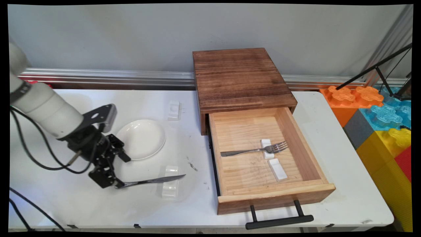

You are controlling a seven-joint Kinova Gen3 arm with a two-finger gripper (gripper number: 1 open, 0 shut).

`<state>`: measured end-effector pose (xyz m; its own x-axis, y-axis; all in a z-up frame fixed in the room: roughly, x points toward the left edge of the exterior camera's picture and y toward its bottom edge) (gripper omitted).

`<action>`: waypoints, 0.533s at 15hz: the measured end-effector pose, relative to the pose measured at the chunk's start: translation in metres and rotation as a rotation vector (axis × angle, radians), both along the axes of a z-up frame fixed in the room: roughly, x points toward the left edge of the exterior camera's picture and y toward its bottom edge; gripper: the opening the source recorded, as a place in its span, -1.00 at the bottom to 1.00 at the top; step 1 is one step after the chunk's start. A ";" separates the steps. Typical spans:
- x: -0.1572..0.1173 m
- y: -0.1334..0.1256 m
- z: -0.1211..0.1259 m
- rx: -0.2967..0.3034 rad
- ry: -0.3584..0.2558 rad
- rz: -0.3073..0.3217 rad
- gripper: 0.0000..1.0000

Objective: Pick up the knife from the right of the white plate

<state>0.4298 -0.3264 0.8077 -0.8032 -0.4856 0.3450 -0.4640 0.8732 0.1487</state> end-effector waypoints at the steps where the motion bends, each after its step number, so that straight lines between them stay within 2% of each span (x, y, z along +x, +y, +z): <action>1: -0.007 -0.003 -0.002 -0.003 -0.001 -0.002 1.00; 8: -0.040 -0.012 -0.016 -0.014 -0.015 -0.029 1.00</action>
